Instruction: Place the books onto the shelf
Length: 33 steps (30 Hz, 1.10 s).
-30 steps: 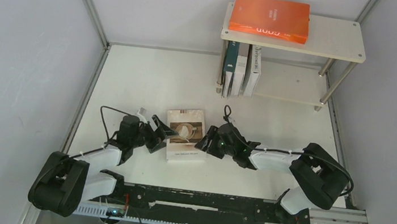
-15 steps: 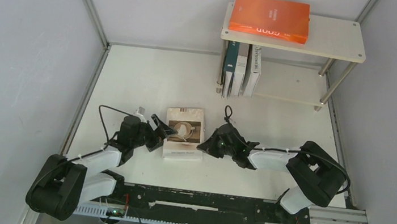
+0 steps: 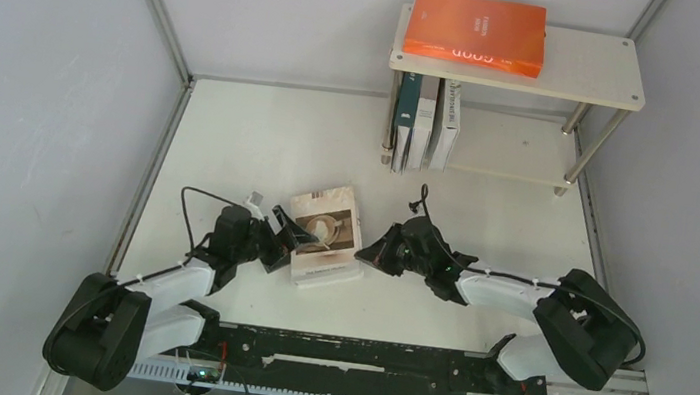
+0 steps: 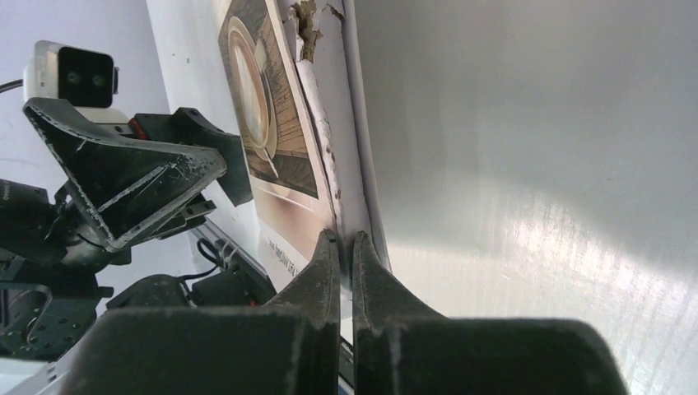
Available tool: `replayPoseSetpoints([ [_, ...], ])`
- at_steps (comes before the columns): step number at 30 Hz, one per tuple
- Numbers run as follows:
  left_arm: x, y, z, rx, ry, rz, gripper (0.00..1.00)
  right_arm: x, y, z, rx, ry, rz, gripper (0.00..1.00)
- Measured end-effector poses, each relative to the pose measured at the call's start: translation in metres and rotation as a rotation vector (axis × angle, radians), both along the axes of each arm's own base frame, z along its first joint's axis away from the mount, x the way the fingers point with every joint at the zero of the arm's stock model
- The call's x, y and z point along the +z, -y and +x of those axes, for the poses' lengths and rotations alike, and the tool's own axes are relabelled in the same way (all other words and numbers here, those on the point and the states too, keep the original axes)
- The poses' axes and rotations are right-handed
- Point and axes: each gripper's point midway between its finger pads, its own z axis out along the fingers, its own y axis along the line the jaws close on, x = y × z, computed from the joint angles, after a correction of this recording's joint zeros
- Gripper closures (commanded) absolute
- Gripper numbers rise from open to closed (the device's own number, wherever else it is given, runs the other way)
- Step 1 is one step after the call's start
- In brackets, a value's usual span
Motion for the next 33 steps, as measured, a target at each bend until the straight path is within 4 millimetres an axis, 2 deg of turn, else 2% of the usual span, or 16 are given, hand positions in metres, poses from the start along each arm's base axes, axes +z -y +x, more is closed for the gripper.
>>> replayPoseSetpoints([
  [9,0.01,0.01,0.003,-0.017,0.012,-0.072,0.0,0.012,0.013,0.003,-0.021,-0.028,0.061,1.0],
  [16,0.009,0.019,-0.001,-0.021,-0.005,-0.144,0.0,0.026,0.019,0.001,-0.036,-0.061,0.134,1.0],
  [24,0.034,0.035,0.001,-0.048,0.057,-0.242,0.01,0.044,0.022,-0.002,-0.038,-0.079,0.207,1.0],
  [28,0.048,0.039,0.002,-0.051,0.087,-0.28,0.09,0.049,0.021,-0.005,-0.031,-0.084,0.226,1.0],
  [33,0.071,0.04,-0.001,-0.057,0.145,-0.33,0.26,0.049,0.024,-0.01,-0.032,-0.094,0.238,0.87],
])
